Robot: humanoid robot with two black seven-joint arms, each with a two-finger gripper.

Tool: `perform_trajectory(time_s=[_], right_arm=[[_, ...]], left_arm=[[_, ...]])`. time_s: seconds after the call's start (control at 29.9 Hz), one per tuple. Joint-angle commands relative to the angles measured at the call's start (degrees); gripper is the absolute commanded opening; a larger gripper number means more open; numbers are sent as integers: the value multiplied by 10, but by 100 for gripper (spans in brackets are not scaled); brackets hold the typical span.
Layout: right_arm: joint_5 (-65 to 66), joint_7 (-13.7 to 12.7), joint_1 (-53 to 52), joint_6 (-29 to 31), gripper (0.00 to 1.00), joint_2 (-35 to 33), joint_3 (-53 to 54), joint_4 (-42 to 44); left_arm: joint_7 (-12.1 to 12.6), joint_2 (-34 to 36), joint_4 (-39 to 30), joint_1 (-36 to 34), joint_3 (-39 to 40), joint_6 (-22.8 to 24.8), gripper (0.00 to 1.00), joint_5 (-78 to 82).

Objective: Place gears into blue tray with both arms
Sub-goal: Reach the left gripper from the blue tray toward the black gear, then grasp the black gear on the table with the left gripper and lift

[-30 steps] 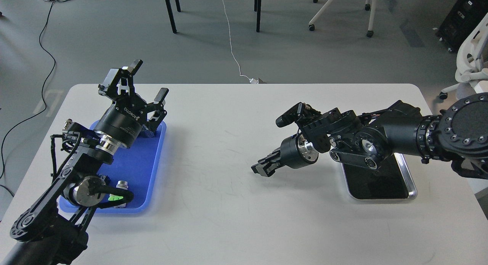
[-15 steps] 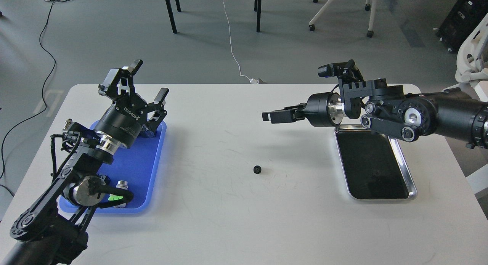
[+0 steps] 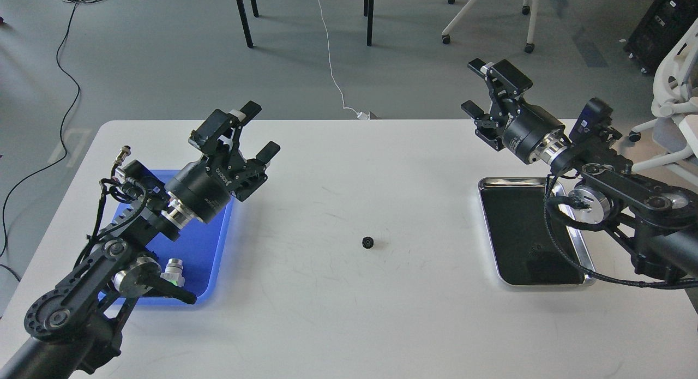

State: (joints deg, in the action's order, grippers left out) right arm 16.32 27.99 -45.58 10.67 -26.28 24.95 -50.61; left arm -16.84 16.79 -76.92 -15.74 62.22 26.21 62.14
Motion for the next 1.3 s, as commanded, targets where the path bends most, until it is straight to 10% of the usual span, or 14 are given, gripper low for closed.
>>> perform_trajectory(time_s=[0.0,0.17,0.74,1.27], right_arm=[[-95,0,42,17,99,0,59,2],[-105,0,87,21,99,-4,106,0],[-112,0,182,96,99,-55,150,-14],[-112,0,182,95,99,-57,150,-13]], left_arm=[[-30,17,0,-65,-66,18,98,131],[-112,52,37,-216,-266,18,98,344],[-112,-85,244,-336,-446,-76,94,629],[-112,-135,336,-343,-496,-119,61,629]])
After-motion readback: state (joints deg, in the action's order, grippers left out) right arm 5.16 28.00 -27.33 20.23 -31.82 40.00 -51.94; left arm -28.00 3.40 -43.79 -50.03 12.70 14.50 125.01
